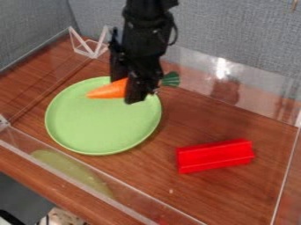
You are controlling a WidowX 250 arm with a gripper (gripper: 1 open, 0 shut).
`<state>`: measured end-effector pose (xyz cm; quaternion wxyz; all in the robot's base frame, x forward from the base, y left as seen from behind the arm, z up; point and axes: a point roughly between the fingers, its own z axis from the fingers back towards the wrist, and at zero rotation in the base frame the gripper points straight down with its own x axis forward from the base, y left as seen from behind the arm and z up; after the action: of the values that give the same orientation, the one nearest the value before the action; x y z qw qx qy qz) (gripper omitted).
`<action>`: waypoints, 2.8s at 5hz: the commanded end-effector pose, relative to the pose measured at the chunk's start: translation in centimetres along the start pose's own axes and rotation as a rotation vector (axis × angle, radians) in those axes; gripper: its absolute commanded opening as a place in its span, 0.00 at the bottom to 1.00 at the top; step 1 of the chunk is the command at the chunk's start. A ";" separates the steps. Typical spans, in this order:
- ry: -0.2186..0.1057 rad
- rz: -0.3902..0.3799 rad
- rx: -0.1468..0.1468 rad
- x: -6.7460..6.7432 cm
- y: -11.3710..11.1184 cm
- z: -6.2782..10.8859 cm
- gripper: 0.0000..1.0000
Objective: Put the carrot on the green plate
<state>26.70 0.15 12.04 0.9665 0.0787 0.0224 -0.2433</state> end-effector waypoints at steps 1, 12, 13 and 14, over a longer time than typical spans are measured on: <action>-0.066 0.008 0.023 2.1 -0.5 1.7 0.00; -0.112 0.161 -0.048 2.0 0.3 0.3 0.00; -0.087 0.191 -0.055 -0.2 0.5 -0.7 0.00; -0.076 0.211 -0.061 -2.1 1.6 -1.9 0.00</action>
<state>25.35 2.68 9.30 0.9892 0.0379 0.0100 -0.1409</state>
